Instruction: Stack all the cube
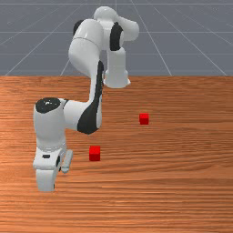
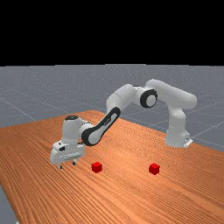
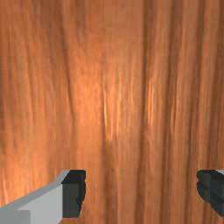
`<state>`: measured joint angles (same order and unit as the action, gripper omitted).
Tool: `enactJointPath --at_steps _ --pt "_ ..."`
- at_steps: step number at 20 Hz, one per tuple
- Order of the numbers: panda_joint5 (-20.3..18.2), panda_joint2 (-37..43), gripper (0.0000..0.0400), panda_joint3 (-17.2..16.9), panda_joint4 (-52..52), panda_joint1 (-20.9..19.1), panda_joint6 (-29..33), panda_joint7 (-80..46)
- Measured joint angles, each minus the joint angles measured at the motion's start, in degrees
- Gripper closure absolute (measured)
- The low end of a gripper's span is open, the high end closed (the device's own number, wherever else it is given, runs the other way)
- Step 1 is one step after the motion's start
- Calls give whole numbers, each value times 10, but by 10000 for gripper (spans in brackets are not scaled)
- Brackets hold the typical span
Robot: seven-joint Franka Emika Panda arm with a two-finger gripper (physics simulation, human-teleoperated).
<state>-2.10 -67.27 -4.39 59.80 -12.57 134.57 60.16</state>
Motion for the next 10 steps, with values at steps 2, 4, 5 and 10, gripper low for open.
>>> enactJointPath --at_steps 2,4,5,10 --pt "-1 43 8 0 80 -1 42 5" --pt "-1 48 35 0 95 -2 56 6" --pt "0 66 20 -1 129 -2 69 9" --pt "4 137 2 -7 260 -3 104 17"
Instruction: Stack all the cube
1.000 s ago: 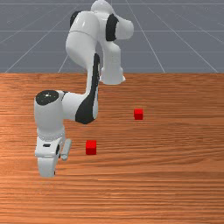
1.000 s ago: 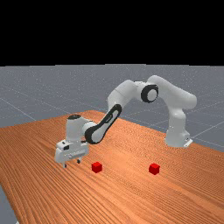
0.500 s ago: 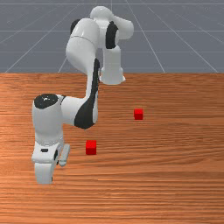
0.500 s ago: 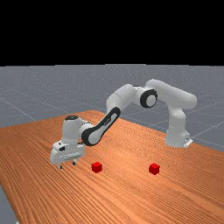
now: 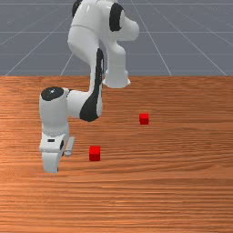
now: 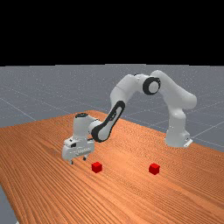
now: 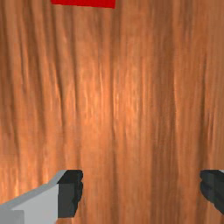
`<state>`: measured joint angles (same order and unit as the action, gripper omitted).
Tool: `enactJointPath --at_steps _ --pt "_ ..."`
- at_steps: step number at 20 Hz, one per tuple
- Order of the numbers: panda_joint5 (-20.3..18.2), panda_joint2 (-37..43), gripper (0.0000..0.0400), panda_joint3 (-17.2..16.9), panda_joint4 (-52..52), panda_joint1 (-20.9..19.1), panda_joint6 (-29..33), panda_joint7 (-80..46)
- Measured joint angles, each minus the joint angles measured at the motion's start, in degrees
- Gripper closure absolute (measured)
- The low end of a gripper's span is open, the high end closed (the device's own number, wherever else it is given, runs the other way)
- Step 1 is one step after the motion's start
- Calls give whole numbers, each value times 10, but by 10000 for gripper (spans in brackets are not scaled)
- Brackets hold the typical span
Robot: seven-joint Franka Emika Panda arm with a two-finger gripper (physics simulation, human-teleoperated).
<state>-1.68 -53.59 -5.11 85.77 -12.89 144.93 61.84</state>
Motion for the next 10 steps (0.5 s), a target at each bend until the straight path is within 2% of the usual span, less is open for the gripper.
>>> enactJointPath --at_steps 5,6,8,10 --pt "2 22 0 -3 47 -2 17 3" --pt "1 31 20 -2 66 -2 31 5" --pt "7 50 6 -8 98 0 23 6" --pt "3 61 0 -6 128 -5 58 10"
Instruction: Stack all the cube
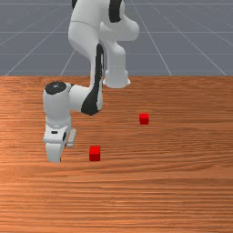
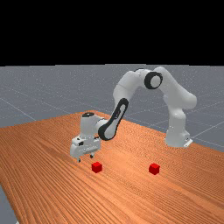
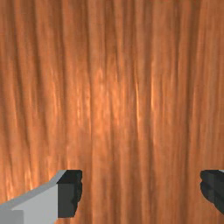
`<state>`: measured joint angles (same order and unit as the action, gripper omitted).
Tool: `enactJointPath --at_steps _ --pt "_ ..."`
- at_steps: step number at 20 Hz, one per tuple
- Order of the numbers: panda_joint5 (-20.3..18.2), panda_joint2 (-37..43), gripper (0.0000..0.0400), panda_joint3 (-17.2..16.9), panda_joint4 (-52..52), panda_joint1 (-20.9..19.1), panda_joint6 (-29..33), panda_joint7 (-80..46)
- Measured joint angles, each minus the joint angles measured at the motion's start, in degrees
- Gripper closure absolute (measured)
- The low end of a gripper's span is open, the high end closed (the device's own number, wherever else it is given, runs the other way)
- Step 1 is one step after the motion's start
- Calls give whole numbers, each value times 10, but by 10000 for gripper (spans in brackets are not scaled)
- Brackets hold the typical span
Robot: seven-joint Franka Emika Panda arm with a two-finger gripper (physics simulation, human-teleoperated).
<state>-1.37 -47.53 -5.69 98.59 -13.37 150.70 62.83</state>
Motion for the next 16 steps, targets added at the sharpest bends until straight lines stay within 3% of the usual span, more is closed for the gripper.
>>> enactJointPath --at_steps 2,3,4,5,9,16 --pt "0 -12 0 0 -21 2 0 -5" --pt "-15 5 2 19 5 -16 30 7" --pt "-17 9 2 20 14 -8 32 -2" --pt "-12 14 1 -15 29 35 41 -70" --pt "-9 31 0 -28 63 107 51 -146" --pt "2 33 0 -20 65 134 54 -143"
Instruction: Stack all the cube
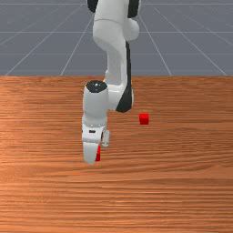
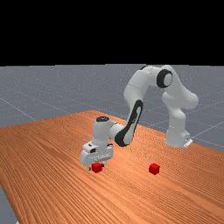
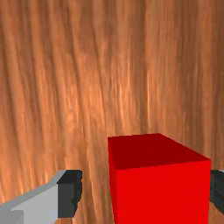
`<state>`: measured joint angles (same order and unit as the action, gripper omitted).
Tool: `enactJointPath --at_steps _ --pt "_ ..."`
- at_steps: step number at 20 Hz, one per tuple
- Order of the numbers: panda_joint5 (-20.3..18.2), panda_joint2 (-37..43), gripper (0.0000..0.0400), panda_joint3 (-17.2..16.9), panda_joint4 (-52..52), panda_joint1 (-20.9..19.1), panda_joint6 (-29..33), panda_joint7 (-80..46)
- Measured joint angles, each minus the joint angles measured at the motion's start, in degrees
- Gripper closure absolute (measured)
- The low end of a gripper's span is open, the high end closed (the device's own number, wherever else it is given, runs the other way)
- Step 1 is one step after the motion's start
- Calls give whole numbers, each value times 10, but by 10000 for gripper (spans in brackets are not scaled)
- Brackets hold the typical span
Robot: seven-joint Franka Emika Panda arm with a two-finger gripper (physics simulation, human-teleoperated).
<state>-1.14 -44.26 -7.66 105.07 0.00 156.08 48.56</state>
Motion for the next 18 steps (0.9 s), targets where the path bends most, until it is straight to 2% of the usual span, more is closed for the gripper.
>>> enactJointPath --at_steps 3,4,5,10,13,18 --pt "-2 -1 0 5 -2 -9 -1 11" --pt "-2 -1 157 5 -4 -10 -4 11" --pt "-2 -3 200 4 -6 -11 -5 11" --pt "-1 0 203 6 -7 -12 -6 15" --pt "-3 31 203 4 22 -11 10 13" --pt "2 91 203 -2 37 -5 -33 13"
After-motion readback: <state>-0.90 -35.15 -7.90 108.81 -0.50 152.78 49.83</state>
